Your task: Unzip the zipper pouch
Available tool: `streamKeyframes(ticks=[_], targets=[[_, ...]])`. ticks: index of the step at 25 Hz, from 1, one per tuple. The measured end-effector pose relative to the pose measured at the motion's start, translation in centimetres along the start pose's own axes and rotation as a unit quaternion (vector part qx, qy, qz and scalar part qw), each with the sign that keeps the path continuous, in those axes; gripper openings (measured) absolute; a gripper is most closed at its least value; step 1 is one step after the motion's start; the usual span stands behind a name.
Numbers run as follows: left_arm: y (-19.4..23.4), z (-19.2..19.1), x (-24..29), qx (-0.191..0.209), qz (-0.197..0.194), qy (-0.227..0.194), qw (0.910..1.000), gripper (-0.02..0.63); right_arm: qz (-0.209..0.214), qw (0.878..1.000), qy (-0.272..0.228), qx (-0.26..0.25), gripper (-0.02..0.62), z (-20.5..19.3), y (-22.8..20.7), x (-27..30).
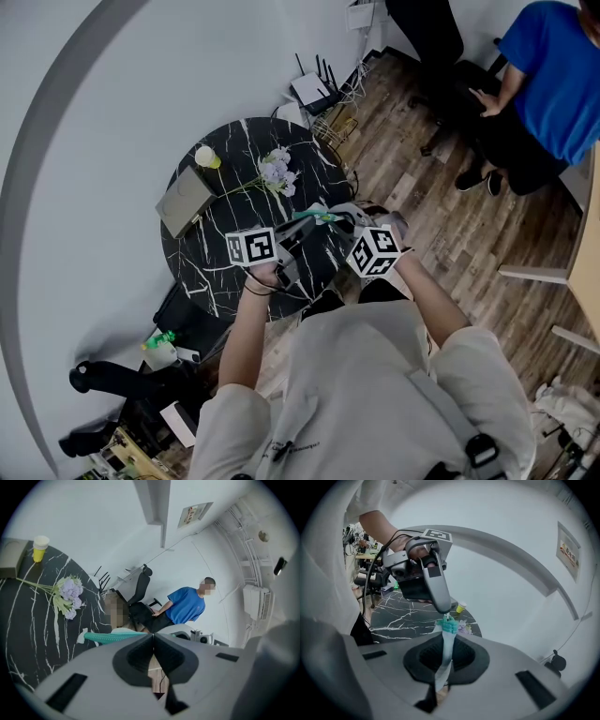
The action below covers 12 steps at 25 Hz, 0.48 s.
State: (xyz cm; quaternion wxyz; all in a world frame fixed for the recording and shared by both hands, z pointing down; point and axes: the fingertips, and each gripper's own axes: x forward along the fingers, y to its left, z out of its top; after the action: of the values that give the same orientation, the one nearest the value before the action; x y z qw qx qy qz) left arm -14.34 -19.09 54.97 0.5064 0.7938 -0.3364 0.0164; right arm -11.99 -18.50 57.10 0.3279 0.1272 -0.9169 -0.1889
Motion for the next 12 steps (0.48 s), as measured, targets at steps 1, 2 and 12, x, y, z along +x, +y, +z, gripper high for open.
streamKeyframes(ticks=[1,2,12], targets=[[0.0,0.0,0.0,0.003,0.002,0.000,1.0000,0.023,0.001,1.000,-0.001,0.002,0.009,0.0,0.0,0.0],[0.0,0.0,0.0,0.005,0.004,-0.001,1.0000,0.023,0.001,1.000,-0.003,0.007,0.009,0.0,0.0,0.0],[1.0,0.4,-0.5,0.033,0.037,-0.005,0.9988,0.023,0.002,0.998,-0.029,0.047,0.009,-0.1,-1.0,-1.7]])
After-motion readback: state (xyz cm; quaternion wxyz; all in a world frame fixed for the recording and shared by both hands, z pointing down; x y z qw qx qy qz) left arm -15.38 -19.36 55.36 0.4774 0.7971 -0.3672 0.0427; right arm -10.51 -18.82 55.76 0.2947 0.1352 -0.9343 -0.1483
